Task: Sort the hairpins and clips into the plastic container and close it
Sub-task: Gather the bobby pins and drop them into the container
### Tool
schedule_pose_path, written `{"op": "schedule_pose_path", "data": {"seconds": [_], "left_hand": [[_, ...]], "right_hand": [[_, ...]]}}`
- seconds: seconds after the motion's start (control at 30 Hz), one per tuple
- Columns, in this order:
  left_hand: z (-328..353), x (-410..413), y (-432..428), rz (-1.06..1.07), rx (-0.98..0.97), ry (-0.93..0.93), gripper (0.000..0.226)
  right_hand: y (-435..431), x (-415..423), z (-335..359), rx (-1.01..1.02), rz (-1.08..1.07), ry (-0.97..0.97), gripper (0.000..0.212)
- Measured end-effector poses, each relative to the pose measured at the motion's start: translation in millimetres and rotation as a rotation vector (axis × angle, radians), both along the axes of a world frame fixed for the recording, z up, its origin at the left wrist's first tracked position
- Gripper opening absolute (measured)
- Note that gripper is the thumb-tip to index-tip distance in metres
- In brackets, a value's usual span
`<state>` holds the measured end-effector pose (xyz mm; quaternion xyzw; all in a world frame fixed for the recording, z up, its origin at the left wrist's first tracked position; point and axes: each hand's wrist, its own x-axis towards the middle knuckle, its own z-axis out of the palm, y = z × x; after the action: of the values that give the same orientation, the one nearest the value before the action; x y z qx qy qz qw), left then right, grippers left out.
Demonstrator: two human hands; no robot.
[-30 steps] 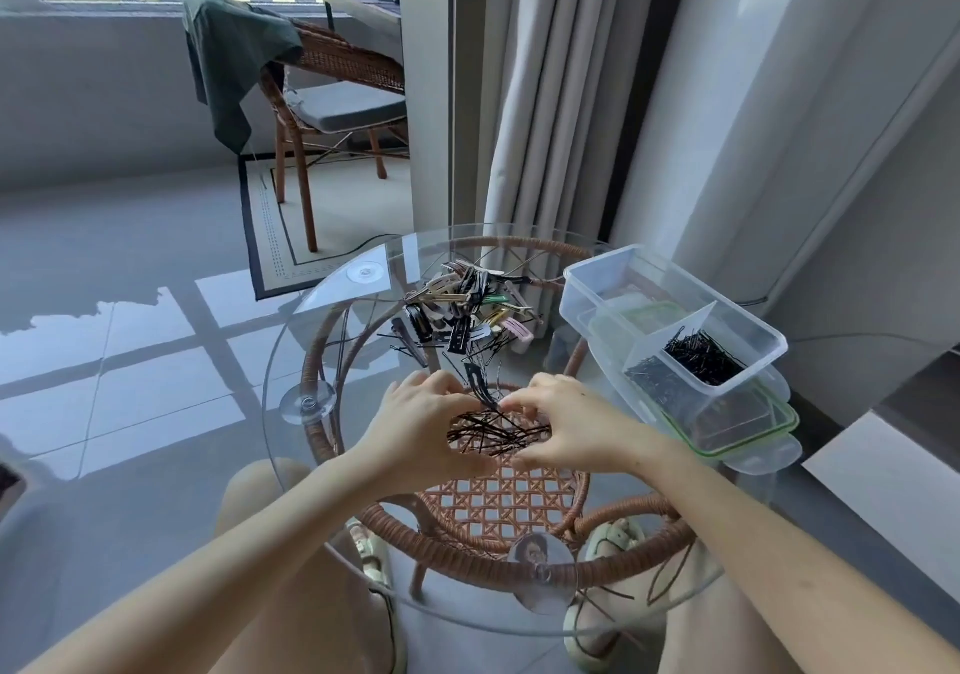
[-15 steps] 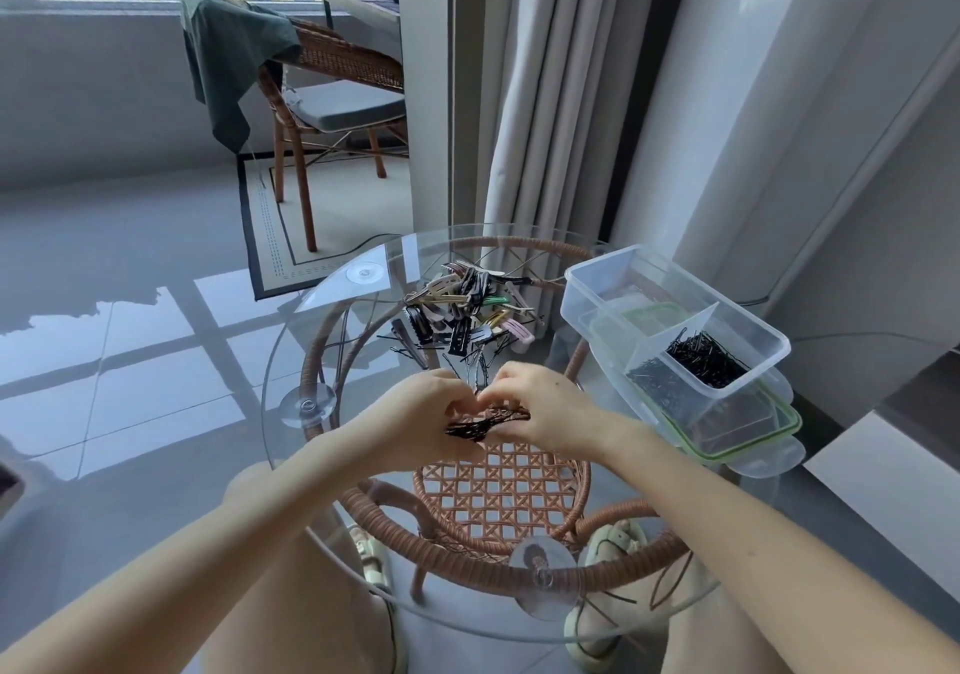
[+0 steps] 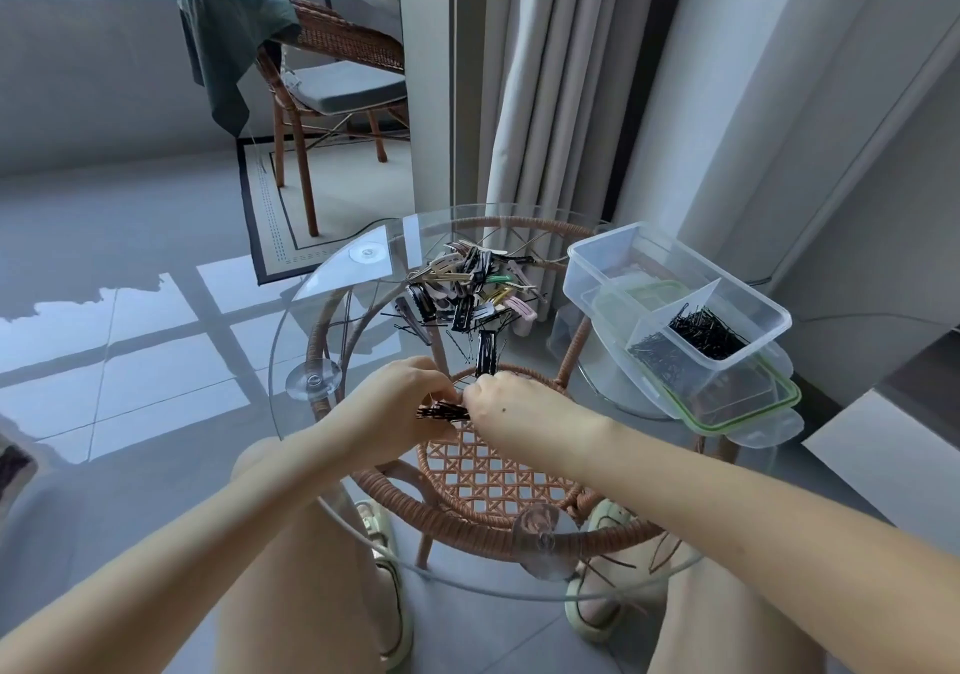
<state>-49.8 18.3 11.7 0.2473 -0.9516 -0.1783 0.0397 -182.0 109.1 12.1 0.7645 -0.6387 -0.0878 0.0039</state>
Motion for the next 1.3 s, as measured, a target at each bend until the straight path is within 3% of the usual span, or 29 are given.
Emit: {"op": "schedule_pose_path", "data": {"seconds": [0.17, 0.57, 0.63, 0.73, 0.93, 1.1, 1.3], "left_hand": [[-6, 10, 1, 0.096, -0.022, 0.029, 0.05], [1, -11, 10, 0.029, -0.032, -0.026, 0.043], [-1, -17, 14, 0.01, -0.036, -0.037, 0.035], [-4, -27, 19, -0.025, -0.052, -0.047, 0.024], [-6, -44, 19, -0.038, -0.09, -0.134, 0.015], [-12, -56, 22, -0.051, -0.165, -0.204, 0.019], [0, -42, 16, -0.063, -0.155, -0.173, 0.034]], "right_hand": [[5, -17, 3, 0.093, -0.138, -0.241, 0.008], [40, -76, 72, -0.046, -0.286, -0.546, 0.01], [52, -98, 88, -0.095, -0.309, -0.525, 0.017], [74, -136, 110, -0.084, -0.428, -0.434, 0.009], [82, -187, 132, 0.173, -0.567, -0.186, 0.013], [51, -193, 116, 0.358, -0.56, -0.12, 0.01], [42, -198, 92, 0.168, -0.537, -0.04, 0.011]]}}
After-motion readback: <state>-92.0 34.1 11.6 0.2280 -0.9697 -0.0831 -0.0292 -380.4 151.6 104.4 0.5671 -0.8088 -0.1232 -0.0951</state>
